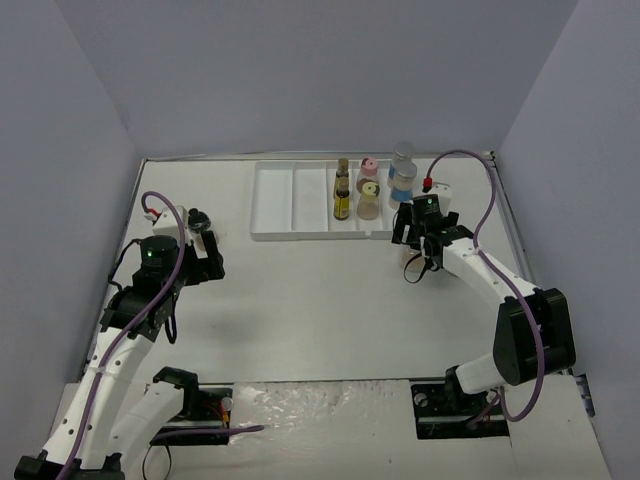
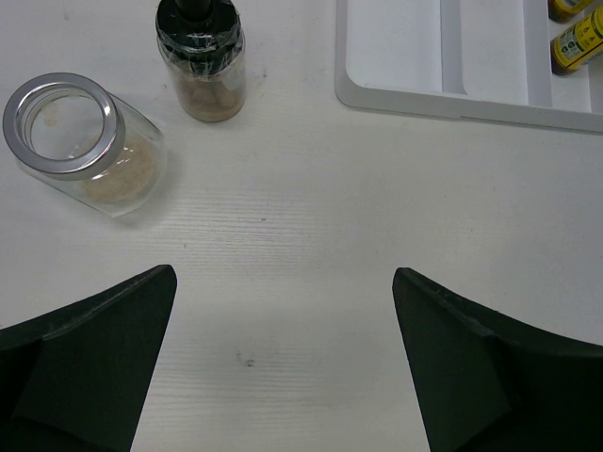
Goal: Organize the condiment bottles
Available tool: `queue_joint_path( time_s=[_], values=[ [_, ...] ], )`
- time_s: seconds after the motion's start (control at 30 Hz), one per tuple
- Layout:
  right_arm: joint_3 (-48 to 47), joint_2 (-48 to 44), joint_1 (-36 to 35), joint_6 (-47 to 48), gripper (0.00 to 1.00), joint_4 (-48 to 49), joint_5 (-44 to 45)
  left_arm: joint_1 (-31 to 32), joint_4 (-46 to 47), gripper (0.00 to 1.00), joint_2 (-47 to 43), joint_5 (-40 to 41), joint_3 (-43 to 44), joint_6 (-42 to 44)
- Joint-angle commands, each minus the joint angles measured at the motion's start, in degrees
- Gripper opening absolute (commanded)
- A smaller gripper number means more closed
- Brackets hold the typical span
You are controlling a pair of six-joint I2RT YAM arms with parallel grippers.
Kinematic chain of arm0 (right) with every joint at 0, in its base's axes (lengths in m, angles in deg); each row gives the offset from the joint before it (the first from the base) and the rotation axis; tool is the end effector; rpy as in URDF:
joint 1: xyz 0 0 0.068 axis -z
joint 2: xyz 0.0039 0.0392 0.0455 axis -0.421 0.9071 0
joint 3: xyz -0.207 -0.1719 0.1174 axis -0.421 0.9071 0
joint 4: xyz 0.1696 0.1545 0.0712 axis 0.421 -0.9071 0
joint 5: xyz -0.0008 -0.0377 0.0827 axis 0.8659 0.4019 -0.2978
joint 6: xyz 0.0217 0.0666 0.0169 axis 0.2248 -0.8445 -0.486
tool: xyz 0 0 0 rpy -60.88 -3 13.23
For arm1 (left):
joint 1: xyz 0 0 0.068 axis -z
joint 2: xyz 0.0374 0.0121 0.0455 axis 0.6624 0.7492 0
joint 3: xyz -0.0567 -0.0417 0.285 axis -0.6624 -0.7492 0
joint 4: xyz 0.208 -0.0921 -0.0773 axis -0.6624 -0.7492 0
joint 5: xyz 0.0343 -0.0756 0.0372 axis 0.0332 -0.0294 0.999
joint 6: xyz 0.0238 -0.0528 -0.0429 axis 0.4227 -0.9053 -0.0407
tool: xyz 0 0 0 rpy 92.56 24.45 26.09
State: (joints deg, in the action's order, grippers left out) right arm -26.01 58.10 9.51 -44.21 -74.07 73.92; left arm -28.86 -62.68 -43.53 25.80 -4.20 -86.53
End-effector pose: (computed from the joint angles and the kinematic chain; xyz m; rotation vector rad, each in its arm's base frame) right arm 0.3080 0.0693 0.2677 0.2473 2.1215 0.0982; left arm 0.1467 -0.0305 0.3292 -0.1568 2.0309 -0.3183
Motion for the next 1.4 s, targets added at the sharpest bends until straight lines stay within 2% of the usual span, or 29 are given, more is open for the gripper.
queue_joint_path(
  time_s=[0.0,0.17,0.4,0.5,0.57,0.67,0.7,0.73,1.0,1.2,1.37],
  values=[
    [-0.19,0.60,0.50,0.34,0.84,2.85,1.06,-0.41,3.96,0.97,0.28,-0.39,1.30,-0.63],
    [0.26,0.75,0.75,0.46,0.81,3.08,1.03,-0.41,3.96,0.97,0.32,-0.39,1.30,-0.67],
    [0.84,0.57,0.81,0.64,0.70,3.35,1.47,-0.41,4.05,0.97,0.28,-0.57,1.30,-0.67],
    [0.82,0.16,0.66,0.94,0.54,3.26,1.11,-0.41,4.05,0.97,0.10,-0.48,1.30,-0.67],
    [0.55,-0.67,0.04,1.49,0.34,3.19,0.90,-0.41,4.05,0.97,0.10,-0.48,1.30,-0.67],
    [-0.76,-2.39,-3.10,2.54,0.10,1.91,1.88,-0.41,4.05,0.97,0.10,-0.52,1.30,-0.67],
    [-1.73,-2.73,-4.44,2.85,0.03,1.30,2.68,-0.41,4.05,0.97,0.15,-0.53,1.30,-0.71],
    [-2.76,-2.91,-6.56,3.11,0.01,0.44,3.22,-0.43,4.07,0.97,0.24,-0.60,1.30,-0.75],
    [-15.21,1.21,-20.49,1.69,0.00,-2.14,1.83,-0.58,3.96,0.97,0.51,-0.72,1.39,-0.84],
    [-29.99,12.21,-24.70,2.13,0.00,-2.30,-0.39,-0.67,3.95,0.97,0.36,-0.48,1.31,-0.93],
    [-45.83,21.88,-25.13,2.13,0.00,-3.07,-1.22,-0.67,3.69,0.97,0.02,-0.31,1.39,-0.93]
  ],
)
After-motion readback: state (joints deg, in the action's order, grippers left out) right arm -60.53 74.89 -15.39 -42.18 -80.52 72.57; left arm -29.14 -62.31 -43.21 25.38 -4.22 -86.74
